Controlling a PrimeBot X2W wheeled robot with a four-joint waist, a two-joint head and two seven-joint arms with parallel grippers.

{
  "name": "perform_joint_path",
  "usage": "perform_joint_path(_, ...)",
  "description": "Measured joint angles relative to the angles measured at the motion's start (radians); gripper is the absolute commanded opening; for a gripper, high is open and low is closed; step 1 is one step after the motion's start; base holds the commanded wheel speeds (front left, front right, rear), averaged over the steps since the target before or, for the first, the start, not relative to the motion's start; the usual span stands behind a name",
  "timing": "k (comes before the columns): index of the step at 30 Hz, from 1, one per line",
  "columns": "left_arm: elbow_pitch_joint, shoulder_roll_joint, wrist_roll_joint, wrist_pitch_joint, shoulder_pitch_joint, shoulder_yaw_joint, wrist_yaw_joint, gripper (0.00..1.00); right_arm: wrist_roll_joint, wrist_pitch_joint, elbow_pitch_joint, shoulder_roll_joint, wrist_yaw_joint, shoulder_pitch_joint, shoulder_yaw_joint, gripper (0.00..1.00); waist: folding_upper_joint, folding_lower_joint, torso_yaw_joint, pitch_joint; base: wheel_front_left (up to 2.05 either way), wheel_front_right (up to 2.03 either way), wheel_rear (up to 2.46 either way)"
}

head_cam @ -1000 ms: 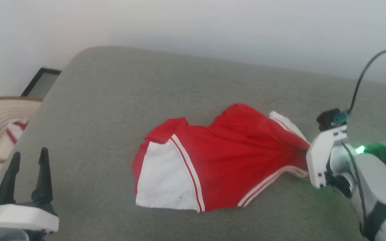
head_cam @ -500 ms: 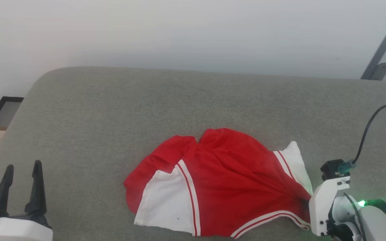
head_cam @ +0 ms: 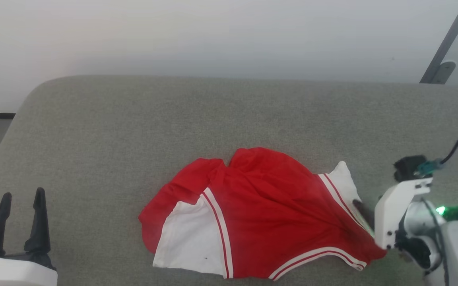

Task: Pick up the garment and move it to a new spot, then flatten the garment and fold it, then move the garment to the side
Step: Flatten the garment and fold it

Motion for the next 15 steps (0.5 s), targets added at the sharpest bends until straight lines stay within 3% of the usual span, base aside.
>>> perform_joint_path(6, 0.007, -0.01, 0.009, 0.0, -0.033, 0.001, -0.021, 1.0, -0.03, 0.02, 0.009, 0.002, 0.0, -0.043, -0.045, 1.0, 0.0, 0.0, 0.013, 0.026, 0.0, 0.0, 0.0)
perform_joint_path(15, 0.037, -0.029, 0.032, 0.0, -0.103, -0.026, -0.05, 1.0, -0.051, 0.062, 0.184, -0.002, 0.0, -0.12, -0.031, 1.0, 0.0, 0.0, 0.067, 0.079, 0.0, 0.0, 0.0)
